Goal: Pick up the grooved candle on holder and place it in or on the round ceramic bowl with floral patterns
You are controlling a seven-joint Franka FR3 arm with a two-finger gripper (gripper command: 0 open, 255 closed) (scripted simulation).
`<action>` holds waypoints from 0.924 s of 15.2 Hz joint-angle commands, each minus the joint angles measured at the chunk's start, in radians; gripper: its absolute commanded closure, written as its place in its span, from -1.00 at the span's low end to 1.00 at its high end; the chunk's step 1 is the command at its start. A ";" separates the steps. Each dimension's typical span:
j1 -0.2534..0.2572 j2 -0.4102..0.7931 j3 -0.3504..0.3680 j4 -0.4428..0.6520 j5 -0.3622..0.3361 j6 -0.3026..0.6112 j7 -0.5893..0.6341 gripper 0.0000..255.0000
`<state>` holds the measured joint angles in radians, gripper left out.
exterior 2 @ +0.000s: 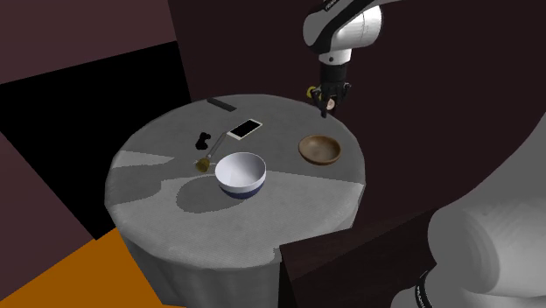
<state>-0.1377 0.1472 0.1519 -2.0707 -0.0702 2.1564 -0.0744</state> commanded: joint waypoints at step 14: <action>0.005 0.112 -0.008 -0.050 -0.030 0.160 0.024 1.00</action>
<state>-0.1324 0.2556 0.1447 -2.1207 -0.0992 2.3126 -0.0503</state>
